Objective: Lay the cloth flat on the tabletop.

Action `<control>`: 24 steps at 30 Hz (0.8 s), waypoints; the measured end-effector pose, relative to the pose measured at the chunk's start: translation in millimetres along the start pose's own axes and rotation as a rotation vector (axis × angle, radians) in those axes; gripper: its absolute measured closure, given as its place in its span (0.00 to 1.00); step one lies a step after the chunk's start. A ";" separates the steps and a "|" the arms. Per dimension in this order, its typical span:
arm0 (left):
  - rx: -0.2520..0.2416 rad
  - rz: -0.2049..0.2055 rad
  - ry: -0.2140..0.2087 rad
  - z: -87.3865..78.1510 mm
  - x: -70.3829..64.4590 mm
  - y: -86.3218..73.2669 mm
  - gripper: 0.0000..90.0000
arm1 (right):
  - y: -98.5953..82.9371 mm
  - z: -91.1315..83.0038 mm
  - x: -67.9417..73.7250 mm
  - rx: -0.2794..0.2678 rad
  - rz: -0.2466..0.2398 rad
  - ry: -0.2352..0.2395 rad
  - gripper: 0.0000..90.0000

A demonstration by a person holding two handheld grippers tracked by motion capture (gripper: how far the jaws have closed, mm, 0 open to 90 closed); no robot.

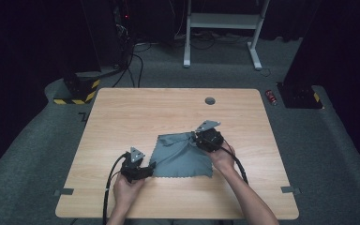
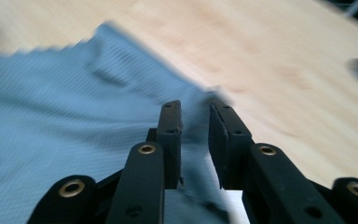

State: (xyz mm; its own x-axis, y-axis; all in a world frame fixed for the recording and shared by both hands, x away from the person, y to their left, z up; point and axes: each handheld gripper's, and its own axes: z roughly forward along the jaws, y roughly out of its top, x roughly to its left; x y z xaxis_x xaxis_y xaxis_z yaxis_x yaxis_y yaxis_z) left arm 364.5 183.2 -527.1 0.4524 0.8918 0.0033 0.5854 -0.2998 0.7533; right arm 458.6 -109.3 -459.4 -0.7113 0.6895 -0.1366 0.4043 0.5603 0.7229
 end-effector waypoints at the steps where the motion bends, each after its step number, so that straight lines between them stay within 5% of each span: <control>1: 0.000 0.000 0.000 0.0 0.0 0.0 0.37 | 0.0 0.0 0.0 0.000 0.000 0.000 0.84; 3: -0.001 0.000 0.001 0.1 0.0 0.0 0.37 | -3.9 -1.9 -14.0 0.003 0.076 -0.032 0.84; 8: 0.000 -0.001 0.000 0.0 -0.1 0.0 0.37 | -11.1 16.5 -18.9 0.073 0.121 -0.031 0.80; 16: 0.000 -0.001 0.000 0.0 -0.1 0.0 0.37 | -24.3 32.6 14.1 0.105 0.011 -0.017 0.74; 21: 0.000 -0.001 0.000 0.0 -0.1 0.0 0.37 | -32.1 25.4 25.6 0.091 -0.058 -0.010 0.74; 24: 0.000 -0.001 0.000 0.1 0.0 0.1 0.37 | -28.6 19.9 17.6 0.049 -0.015 -0.039 0.77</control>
State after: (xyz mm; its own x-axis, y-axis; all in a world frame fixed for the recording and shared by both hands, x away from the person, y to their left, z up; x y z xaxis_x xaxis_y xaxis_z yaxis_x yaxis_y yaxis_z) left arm 364.6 183.2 -527.1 0.4519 0.8920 0.0030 0.5856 -0.2992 0.7533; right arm 446.0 -104.1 -496.0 -0.6947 0.6979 -0.1743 0.4224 0.5919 0.6864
